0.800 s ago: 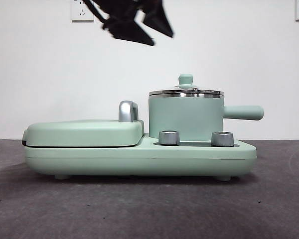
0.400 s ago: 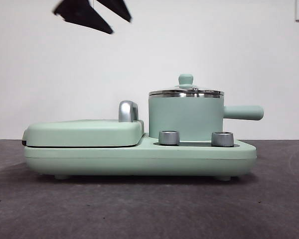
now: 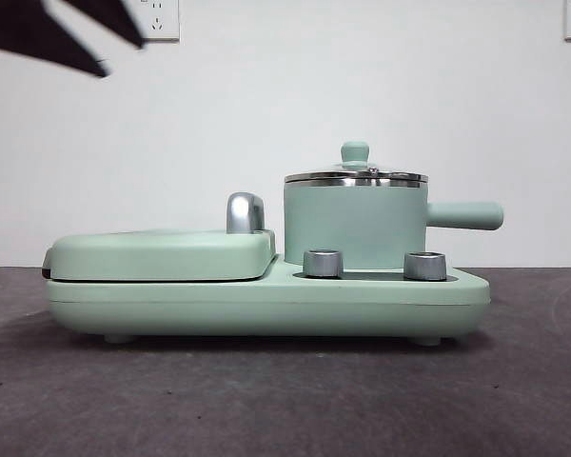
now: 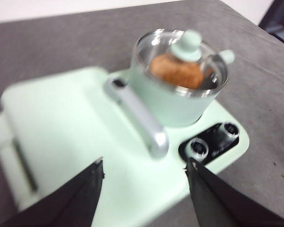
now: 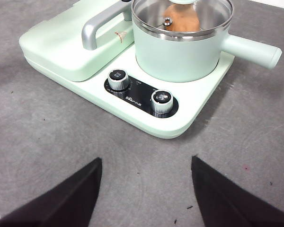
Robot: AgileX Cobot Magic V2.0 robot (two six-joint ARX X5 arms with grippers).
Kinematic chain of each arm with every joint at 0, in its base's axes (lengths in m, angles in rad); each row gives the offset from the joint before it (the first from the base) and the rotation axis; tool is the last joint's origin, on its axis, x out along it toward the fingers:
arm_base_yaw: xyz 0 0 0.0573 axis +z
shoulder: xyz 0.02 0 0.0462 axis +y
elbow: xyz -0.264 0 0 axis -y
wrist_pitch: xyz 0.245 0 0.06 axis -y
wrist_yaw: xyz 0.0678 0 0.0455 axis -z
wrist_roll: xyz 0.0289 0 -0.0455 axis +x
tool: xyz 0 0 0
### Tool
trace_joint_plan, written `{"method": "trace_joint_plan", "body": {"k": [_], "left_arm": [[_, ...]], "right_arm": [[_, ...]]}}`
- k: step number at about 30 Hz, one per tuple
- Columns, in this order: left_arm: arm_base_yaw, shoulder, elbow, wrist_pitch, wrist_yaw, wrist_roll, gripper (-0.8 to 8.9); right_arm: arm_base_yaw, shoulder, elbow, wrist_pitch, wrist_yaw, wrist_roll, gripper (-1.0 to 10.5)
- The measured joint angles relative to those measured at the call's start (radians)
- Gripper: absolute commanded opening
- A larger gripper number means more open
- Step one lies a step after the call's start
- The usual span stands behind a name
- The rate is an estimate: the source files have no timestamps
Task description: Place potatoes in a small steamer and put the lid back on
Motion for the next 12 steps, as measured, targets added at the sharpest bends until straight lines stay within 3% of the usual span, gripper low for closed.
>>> {"method": "trace_joint_plan", "body": {"k": [6, 12], "left_arm": [[0.056, -0.188, -0.169, -0.018, -0.001, -0.099, 2.77], [0.077, -0.254, -0.184, -0.106, -0.026, -0.158, 2.77]], "right_arm": [[0.0, 0.0, 0.0, 0.0, -0.001, 0.0, 2.9], [0.0, 0.0, 0.0, 0.001, -0.001, 0.0, 2.9]]}}
